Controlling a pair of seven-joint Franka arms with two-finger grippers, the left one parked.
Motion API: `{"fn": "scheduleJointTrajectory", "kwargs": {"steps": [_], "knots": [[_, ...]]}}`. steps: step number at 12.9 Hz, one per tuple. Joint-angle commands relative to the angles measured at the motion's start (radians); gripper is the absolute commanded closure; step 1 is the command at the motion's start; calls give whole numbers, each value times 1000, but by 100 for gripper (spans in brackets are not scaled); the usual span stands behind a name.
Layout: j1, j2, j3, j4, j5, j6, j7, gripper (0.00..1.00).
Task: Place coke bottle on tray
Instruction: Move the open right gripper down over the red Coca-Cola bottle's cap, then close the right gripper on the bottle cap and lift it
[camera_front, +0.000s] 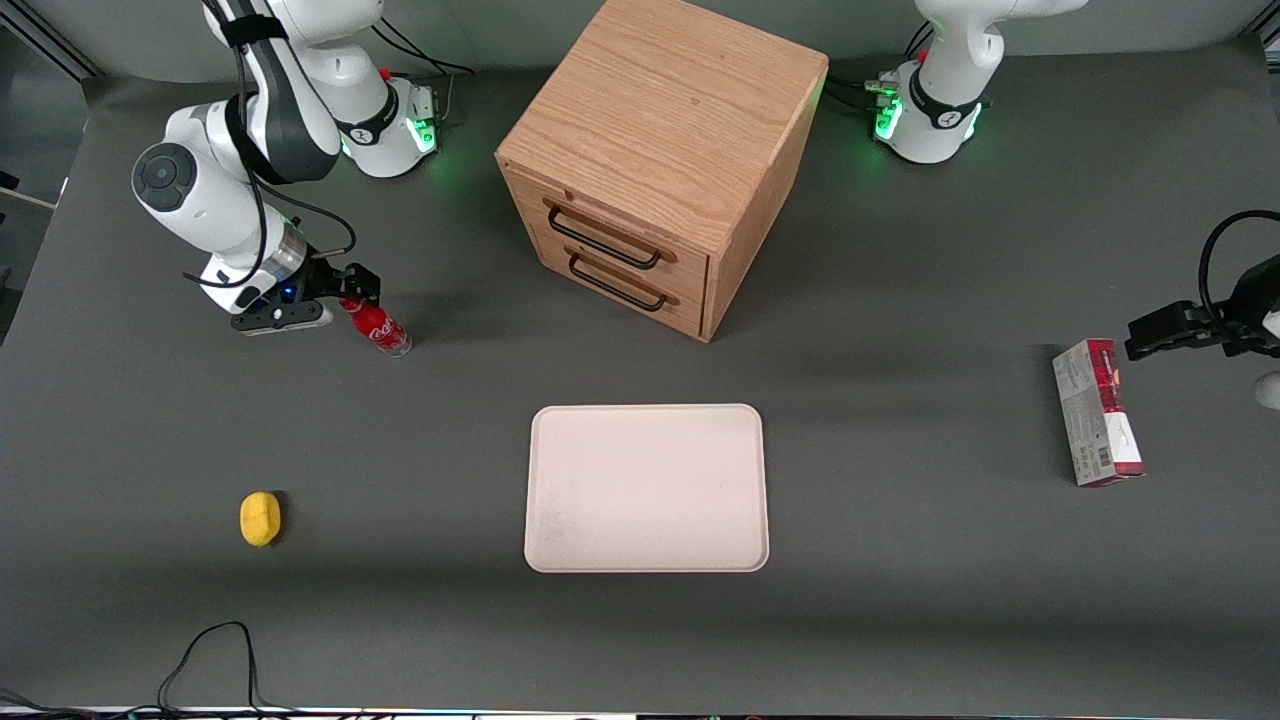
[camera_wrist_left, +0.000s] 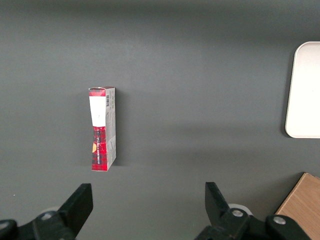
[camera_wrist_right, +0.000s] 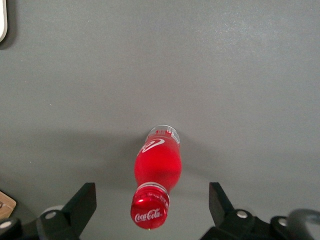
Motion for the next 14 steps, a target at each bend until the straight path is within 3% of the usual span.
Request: {"fn": "scheduleJointTrajectory", "kwargs": {"steps": [1, 4, 6, 7, 14], "knots": [[6, -36, -9, -35, -14, 11, -16, 4], [8, -37, -7, -46, -14, 9, -18, 27], [8, -43, -9, -46, -14, 5, -18, 83], [8, -45, -7, -46, -14, 2, -16, 100], [5, -43, -9, 16, -13, -75, -1, 100]]}}
